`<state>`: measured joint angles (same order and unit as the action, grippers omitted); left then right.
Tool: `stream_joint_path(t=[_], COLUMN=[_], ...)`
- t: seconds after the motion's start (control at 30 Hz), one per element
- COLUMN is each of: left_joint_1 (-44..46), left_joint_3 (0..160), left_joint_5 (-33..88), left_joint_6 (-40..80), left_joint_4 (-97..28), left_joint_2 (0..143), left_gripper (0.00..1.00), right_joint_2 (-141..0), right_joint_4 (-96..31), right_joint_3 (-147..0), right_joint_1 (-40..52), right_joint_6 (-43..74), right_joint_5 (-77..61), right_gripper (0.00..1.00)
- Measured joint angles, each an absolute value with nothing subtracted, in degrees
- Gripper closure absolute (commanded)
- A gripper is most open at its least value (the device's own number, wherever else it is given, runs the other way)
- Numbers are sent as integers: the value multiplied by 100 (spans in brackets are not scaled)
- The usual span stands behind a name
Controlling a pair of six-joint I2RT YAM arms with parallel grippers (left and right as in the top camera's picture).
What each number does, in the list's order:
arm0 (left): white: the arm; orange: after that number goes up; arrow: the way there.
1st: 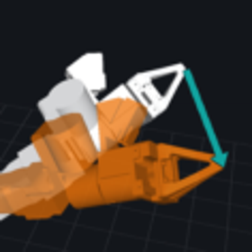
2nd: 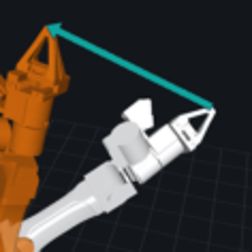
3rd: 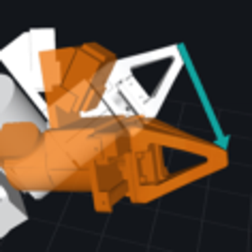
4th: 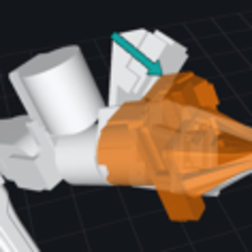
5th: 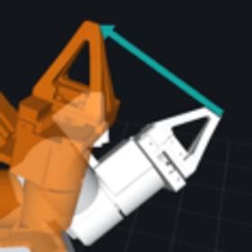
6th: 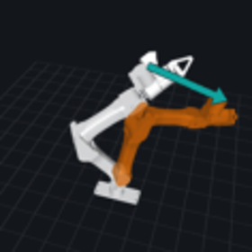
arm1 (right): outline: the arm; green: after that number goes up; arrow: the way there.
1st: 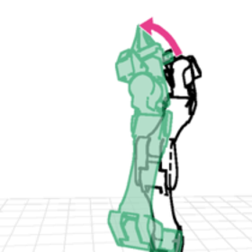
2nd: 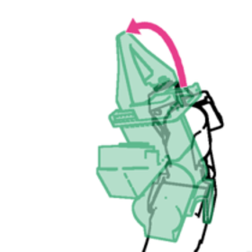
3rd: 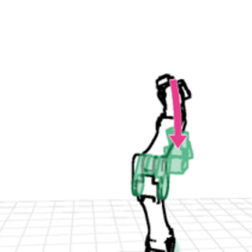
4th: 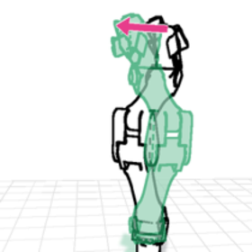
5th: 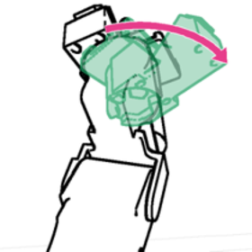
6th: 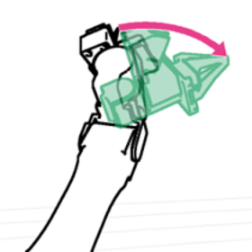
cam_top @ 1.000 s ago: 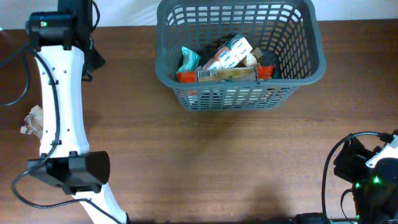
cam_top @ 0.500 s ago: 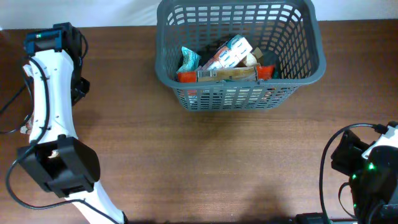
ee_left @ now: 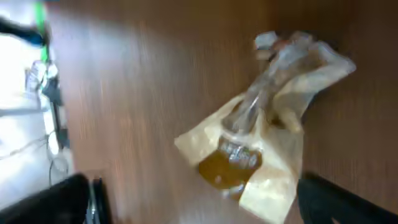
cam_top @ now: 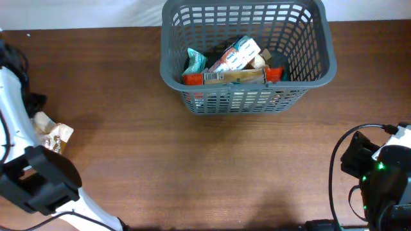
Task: Pack container
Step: 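Lower the left gripper onto the clear snack bag and grasp it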
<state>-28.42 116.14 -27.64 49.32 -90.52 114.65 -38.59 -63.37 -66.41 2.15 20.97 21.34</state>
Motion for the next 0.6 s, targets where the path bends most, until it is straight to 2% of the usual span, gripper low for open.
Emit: stream_joint_path(t=[0.1, 0.23, 0.6], left_joint_1=[-2974, -3105, -3566], left_joint_3=[11413, 10759, 8346], left_joint_5=[-2738, -2110, -1280], left_joint_6=[4093, 3070, 2086], left_joint_4=[-8289, -7100, -5096], left_joint_2=[11463, 11454, 11456], left_gripper=[0, 0, 0], right_joint_2=[-3859, -3868, -3874], right_joint_4=[-6337, -6335, -6405], right_joint_3=[-6641, -6641, -6641], right_joint_1=[215, 215, 215], right_joint_6=[2099, 2097, 2102], right_joint_5=[2137, 2134, 2132], right_gripper=[43, 43, 43])
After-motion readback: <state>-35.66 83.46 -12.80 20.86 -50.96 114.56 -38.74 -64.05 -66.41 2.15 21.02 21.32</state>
